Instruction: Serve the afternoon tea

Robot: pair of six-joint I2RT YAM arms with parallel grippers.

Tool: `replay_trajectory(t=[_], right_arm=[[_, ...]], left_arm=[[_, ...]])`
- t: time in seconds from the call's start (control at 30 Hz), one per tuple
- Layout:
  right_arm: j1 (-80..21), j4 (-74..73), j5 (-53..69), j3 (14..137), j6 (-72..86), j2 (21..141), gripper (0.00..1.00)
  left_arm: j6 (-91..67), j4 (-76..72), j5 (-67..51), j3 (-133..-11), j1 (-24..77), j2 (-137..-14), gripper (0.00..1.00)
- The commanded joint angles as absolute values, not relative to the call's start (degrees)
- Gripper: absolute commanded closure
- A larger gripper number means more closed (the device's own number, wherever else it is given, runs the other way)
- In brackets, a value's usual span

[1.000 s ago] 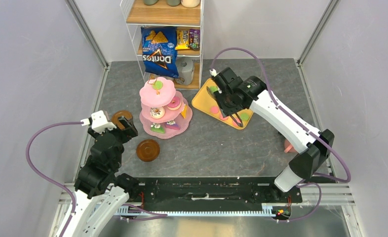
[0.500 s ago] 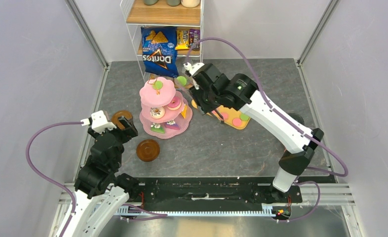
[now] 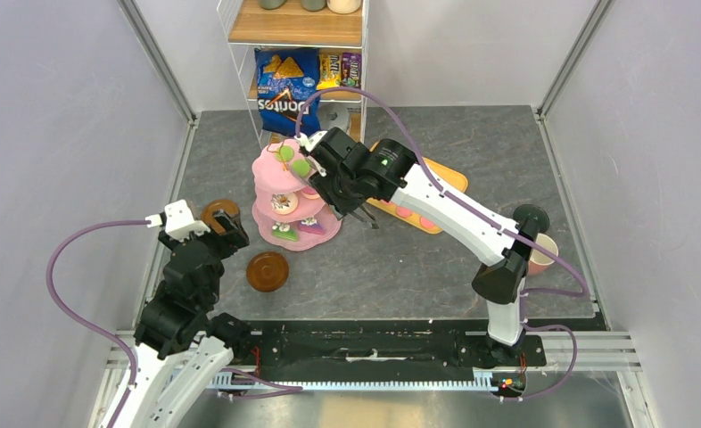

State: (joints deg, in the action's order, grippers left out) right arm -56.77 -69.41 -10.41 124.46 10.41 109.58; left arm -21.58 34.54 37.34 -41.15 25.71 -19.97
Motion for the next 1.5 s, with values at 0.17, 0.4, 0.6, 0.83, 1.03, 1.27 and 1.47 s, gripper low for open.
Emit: replay_trajectory(t=[0.17, 0.4, 0.6, 0.83, 1.03, 1.27, 1.47], right_arm=[[-56.8, -67.6, -11.2, 126.2, 9.7, 109.5, 0.44], [-56.8, -66.0, -11.2, 125.4, 9.6, 107.7, 0.40], [-56.6, -64.8, -15.4, 121.9, 9.5, 102.9, 0.39], [-53.0, -64.8, -18.8, 115.0, 11.7, 96.7, 0.38], [-46.5, -64.7, -17.0, 105.9, 14.7, 90.3, 0.38], [-38.9, -63.2, -14.2, 91.3, 16.5, 83.7, 0.38], [-35.0, -63.0, -15.3, 83.0, 16.3, 83.5, 0.38]], left_arm=[[-23.0, 32.8, 37.6, -41.0, 25.3, -19.4, 0.10], [-23.0, 32.9, 37.5, -41.0, 25.3, -19.4, 0.10], [-23.0, 32.9, 37.5, -41.0, 25.4, -19.4, 0.10], [-23.0, 33.0, 37.6, -41.0, 25.4, -19.3, 0.10], [-23.1, 33.0, 37.6, -41.0, 25.3, -19.4, 0.10], [-23.1, 33.0, 37.5, -41.0, 25.3, -19.4, 0.10], [-23.1, 33.0, 37.4, -41.0, 25.3, -19.8, 0.10]])
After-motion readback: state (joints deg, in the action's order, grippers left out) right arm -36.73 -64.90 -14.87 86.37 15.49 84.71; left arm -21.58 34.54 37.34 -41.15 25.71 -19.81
